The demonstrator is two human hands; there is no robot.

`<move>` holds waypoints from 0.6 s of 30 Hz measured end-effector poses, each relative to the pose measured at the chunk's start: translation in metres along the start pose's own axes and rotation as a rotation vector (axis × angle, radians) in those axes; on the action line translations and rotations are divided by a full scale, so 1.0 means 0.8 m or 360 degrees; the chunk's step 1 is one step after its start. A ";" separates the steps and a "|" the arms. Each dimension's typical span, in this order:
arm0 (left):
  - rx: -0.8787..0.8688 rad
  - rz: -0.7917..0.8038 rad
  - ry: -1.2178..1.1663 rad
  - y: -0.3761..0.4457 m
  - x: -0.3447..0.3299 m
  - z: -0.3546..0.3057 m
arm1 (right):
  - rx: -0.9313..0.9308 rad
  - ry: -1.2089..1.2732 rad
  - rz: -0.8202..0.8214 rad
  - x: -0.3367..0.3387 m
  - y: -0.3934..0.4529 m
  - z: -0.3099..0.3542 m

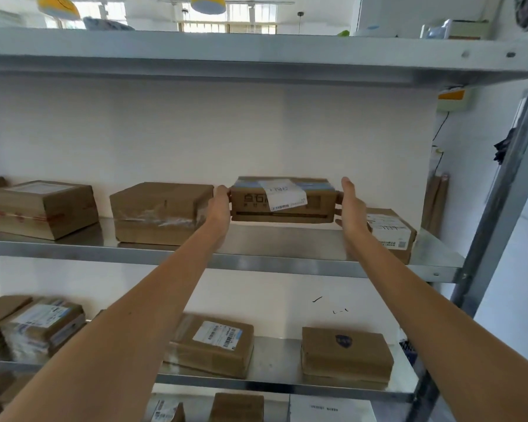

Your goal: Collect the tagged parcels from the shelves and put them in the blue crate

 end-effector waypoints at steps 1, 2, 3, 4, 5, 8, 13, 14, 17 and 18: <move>0.0011 0.0005 0.0035 0.002 0.000 0.002 | -0.0022 -0.0021 0.0011 -0.001 0.002 -0.002; 0.0012 0.0005 0.0064 0.005 0.001 0.004 | -0.0035 -0.0042 0.0022 -0.001 0.003 -0.003; 0.0022 0.0008 0.0091 0.005 0.002 0.005 | -0.0044 -0.0058 0.0032 -0.002 0.002 -0.003; 0.0018 0.0010 0.0112 0.007 0.002 0.006 | -0.0055 -0.0060 0.0035 -0.003 0.003 -0.004; 0.0029 0.0016 0.0134 0.007 0.003 0.006 | -0.0062 -0.0064 0.0035 -0.003 0.004 -0.004; 0.0034 0.0024 0.0131 0.009 0.003 0.003 | -0.0088 -0.0102 0.0036 -0.001 0.003 -0.005; -0.0017 0.0057 0.0200 -0.001 -0.009 0.016 | -0.0193 -0.0097 0.0086 -0.006 -0.001 -0.027; -0.0006 0.0073 0.0210 -0.004 -0.013 0.021 | -0.0249 -0.0116 0.0118 -0.009 -0.003 -0.035; 0.0122 0.0162 0.0186 -0.008 -0.021 0.042 | -0.0359 -0.0146 0.0264 -0.020 0.003 -0.069; 0.0185 0.0184 0.0167 -0.013 -0.024 0.048 | -0.0373 -0.0162 0.0270 -0.021 0.003 -0.076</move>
Point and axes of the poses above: each hand's wrist, its own y-axis towards the middle knuckle, its own x-axis out of the back of the hand, z = x × y, the point moved 5 cm from there along y, towards the middle knuckle, and after that the axes turned 5 degrees about -z, right-handed, at the moved point
